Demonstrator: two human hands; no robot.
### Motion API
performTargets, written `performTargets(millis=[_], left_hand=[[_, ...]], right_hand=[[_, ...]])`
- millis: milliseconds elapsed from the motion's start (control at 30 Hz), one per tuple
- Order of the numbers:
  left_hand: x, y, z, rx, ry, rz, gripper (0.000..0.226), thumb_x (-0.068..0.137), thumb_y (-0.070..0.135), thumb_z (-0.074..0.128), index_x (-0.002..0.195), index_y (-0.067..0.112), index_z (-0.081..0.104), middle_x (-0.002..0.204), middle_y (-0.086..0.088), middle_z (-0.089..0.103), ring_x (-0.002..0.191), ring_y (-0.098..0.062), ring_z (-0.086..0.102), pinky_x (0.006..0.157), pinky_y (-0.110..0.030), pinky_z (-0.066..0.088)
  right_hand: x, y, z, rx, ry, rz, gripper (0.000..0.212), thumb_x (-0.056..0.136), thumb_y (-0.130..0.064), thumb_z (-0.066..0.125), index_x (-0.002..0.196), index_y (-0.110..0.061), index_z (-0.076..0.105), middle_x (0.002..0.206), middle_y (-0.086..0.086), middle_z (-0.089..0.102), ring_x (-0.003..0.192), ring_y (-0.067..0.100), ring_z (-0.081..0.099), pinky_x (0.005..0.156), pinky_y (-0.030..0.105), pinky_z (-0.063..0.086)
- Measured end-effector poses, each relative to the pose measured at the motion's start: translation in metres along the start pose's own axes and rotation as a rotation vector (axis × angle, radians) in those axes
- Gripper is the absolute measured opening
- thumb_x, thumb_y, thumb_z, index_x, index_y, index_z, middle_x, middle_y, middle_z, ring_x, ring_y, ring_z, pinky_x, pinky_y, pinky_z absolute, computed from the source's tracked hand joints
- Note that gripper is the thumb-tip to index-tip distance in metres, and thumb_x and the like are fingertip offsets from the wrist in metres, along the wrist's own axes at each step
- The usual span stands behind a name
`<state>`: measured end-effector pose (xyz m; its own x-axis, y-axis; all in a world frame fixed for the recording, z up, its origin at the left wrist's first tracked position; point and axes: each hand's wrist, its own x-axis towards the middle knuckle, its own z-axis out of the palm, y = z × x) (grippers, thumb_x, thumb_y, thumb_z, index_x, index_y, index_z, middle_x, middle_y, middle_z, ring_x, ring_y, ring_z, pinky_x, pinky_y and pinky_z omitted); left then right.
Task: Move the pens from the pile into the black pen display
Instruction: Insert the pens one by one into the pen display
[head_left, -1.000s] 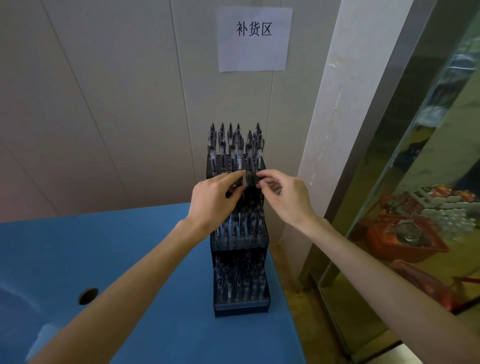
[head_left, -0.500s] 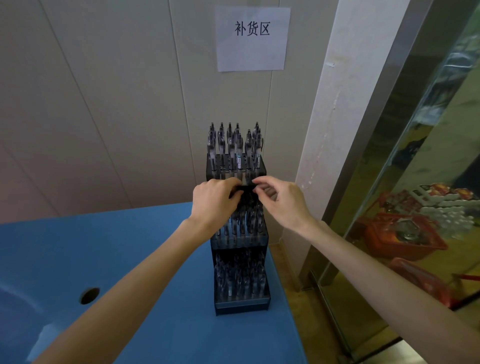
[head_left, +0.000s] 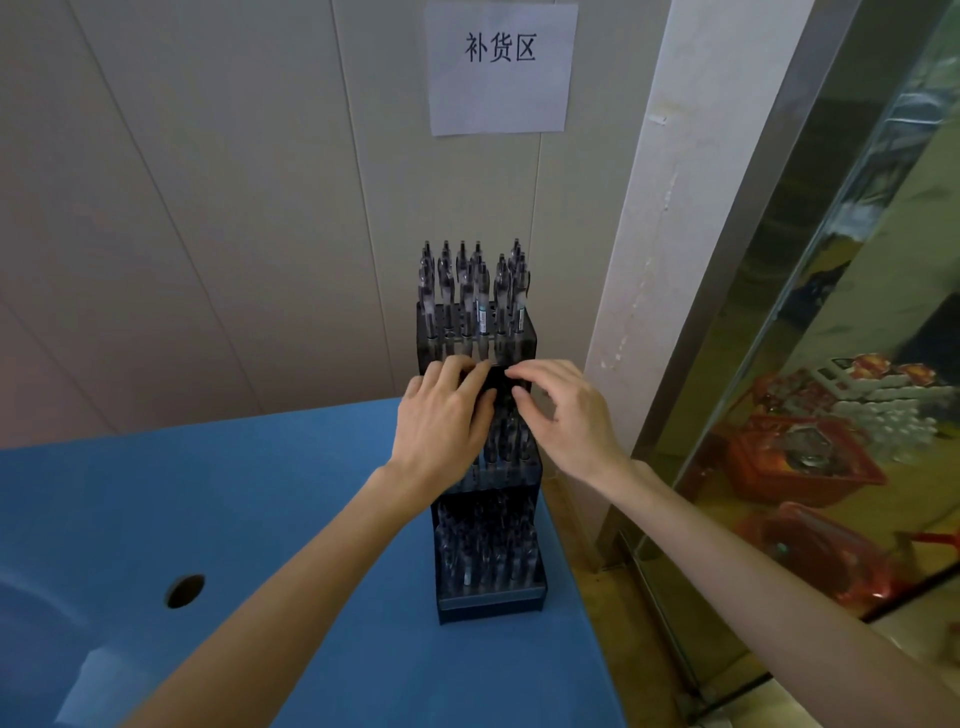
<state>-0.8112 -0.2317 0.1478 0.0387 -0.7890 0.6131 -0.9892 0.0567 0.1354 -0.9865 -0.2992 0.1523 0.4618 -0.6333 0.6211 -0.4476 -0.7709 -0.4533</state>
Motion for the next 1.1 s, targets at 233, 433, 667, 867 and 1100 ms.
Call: performTargets(millis=[233,433,667,867,1100], left_hand=[[-0.006,-0.001,-0.001,0.173,-0.002,0.074,0.052,0.107,0.039,0.035,0.152,0.014,0.043,0.130,-0.009,0.053,0.115,-0.027,0.051,0.088,-0.041,0.044],[-0.002,-0.006,-0.011,0.203,-0.060,0.130,0.050,0.106,0.037,0.036,0.150,0.015,0.045,0.121,-0.002,0.058,0.106,-0.025,0.054,0.084,-0.037,0.043],[0.001,-0.002,-0.009,0.036,-0.048,-0.019,0.039,0.104,0.030,0.046,0.140,0.022,0.058,0.115,0.000,0.059,0.103,-0.025,0.053,0.081,-0.038,0.044],[0.014,0.001,-0.007,-0.285,-0.015,-0.311,0.024,0.101,0.026,0.056,0.115,0.030,0.076,0.103,0.009,0.070,0.096,-0.020,0.055,0.081,-0.039,0.044],[0.021,-0.004,-0.013,-0.202,0.025,-0.318,0.016,0.096,0.040,0.064,0.099,0.036,0.079,0.084,0.015,0.076,0.085,-0.010,0.066,0.090,-0.039,0.043]], right_hand=[[-0.007,-0.001,-0.006,0.070,-0.090,0.047,0.030,0.105,-0.030,0.052,0.129,-0.018,0.067,0.130,-0.007,0.064,0.126,0.006,0.051,0.105,0.019,0.038],[-0.011,0.001,-0.025,0.112,-0.100,0.099,0.028,0.106,-0.027,0.053,0.128,-0.017,0.067,0.127,-0.006,0.066,0.121,0.005,0.054,0.102,0.016,0.038],[0.013,-0.012,-0.026,0.081,-0.133,0.088,0.024,0.102,-0.024,0.059,0.122,-0.019,0.070,0.118,-0.008,0.071,0.108,0.004,0.058,0.093,0.021,0.045],[0.045,-0.024,-0.004,-0.058,-0.255,0.064,0.020,0.096,-0.026,0.067,0.113,-0.022,0.075,0.106,-0.007,0.075,0.095,0.010,0.068,0.086,0.035,0.059],[0.044,-0.017,0.002,0.012,-0.089,0.123,0.011,0.094,-0.024,0.069,0.101,-0.024,0.078,0.089,-0.014,0.075,0.077,-0.001,0.066,0.071,0.020,0.057]])
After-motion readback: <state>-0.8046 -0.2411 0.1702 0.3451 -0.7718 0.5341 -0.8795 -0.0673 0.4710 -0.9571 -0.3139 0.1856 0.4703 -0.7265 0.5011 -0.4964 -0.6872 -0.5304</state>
